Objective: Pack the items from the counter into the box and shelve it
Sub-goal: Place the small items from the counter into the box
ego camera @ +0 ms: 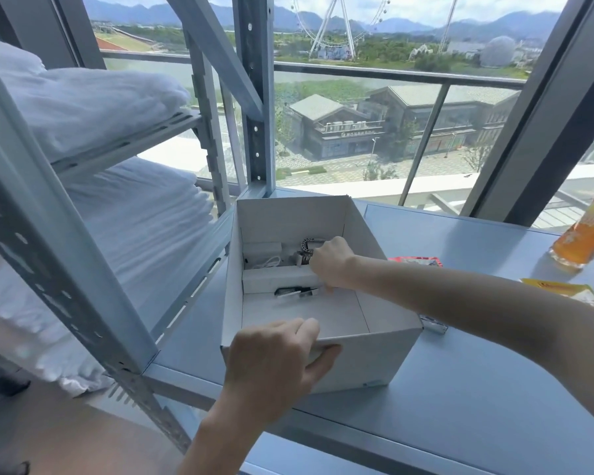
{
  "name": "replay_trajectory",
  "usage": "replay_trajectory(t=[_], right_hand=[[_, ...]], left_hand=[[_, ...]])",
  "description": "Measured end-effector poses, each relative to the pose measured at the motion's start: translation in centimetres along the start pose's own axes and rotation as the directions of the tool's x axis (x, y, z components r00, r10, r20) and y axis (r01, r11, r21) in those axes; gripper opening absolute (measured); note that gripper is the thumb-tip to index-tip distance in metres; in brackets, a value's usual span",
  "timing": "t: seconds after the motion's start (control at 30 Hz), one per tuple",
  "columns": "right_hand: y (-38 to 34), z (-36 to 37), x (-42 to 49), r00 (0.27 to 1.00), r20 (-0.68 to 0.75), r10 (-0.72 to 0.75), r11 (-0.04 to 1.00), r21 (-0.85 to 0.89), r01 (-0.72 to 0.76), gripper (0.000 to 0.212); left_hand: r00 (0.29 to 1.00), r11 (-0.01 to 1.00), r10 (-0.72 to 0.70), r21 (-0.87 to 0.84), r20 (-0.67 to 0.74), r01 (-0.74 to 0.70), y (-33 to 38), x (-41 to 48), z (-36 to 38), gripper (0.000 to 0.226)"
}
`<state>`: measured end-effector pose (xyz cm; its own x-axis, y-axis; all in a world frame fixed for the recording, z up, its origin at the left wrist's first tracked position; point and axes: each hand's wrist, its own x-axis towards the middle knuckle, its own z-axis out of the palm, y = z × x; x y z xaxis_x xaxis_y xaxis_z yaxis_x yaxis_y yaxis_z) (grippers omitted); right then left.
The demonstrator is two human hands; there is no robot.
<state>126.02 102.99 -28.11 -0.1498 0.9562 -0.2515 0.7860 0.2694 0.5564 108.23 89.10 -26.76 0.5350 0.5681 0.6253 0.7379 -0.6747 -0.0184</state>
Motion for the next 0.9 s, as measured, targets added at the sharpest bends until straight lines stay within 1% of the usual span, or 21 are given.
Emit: replay_trajectory(t=[0.1,0.17,0.27,0.3,0.5,0.57,0.6,0.63,0.7,0.77,0.83,0.9], right_hand=[[-0.2,0.1,-0.3,0.999,0.036,-0.033,0.999,-0.029,0.034,0.027],[-0.3,0.2,-0.4,0.993,0.102,-0.062,0.997,-0.028,0.065,0.018],[0.1,0.2,-0.6,0.979,0.197,-0.059,0.998,0.037,0.052,0.040],[0.2,0.2,-0.6,0.976,0.212,-0.051,0.997,0.071,0.037,0.043],[0.5,0.3,-0.7,0.957,0.288,-0.042,0.987,0.163,-0.005,0.045],[1.2,-0.2,-1.2,0.947,0.317,-0.060,0.962,0.272,-0.030,0.038],[1.7,-0.8,-1.5,0.954,0.293,-0.068,0.933,0.357,-0.042,0.034],[2.3,-1.5,-2.0,0.970,0.231,-0.072,0.897,0.440,-0.038,0.031],[3.7,-2.9,-3.8,1.000,0.014,-0.022,0.824,0.567,0.010,0.029],[5.3,-3.7,-6.3,0.981,-0.187,0.057,0.777,0.625,0.074,0.025],[7.0,-3.5,-9.2,0.953,-0.283,0.109,0.740,0.663,0.113,0.021],[8.9,-2.2,-11.9,0.935,-0.310,0.172,0.701,0.705,0.105,0.017]], left_hand=[[1.000,1.000,0.003,0.000,-0.001,-0.003,0.0,0.0,0.0,0.044],[1.000,1.000,0.000,0.000,-0.010,0.000,0.1,0.0,-0.1,0.043],[1.000,1.000,-0.004,0.001,-0.009,0.004,0.1,0.1,-0.1,0.043],[1.000,1.000,-0.004,-0.002,-0.006,0.004,0.1,0.1,-0.1,0.043],[1.000,1.000,0.014,-0.023,0.019,-0.013,0.0,0.2,-0.1,0.042],[0.999,0.999,0.012,-0.038,0.031,-0.010,0.0,0.2,-0.2,0.042],[0.999,0.999,0.010,-0.047,0.034,-0.009,0.1,0.2,-0.2,0.042],[0.999,0.998,0.010,-0.055,0.036,-0.008,0.0,0.2,-0.2,0.042],[0.999,0.998,0.021,-0.067,0.047,-0.018,0.0,0.2,-0.2,0.042],[0.997,0.996,0.036,-0.082,0.065,-0.031,0.0,0.2,-0.2,0.041],[0.995,0.995,0.039,-0.093,0.097,-0.030,0.2,0.3,-0.3,0.041],[0.990,0.994,0.047,-0.109,0.131,-0.033,0.7,0.6,-0.3,0.039]])
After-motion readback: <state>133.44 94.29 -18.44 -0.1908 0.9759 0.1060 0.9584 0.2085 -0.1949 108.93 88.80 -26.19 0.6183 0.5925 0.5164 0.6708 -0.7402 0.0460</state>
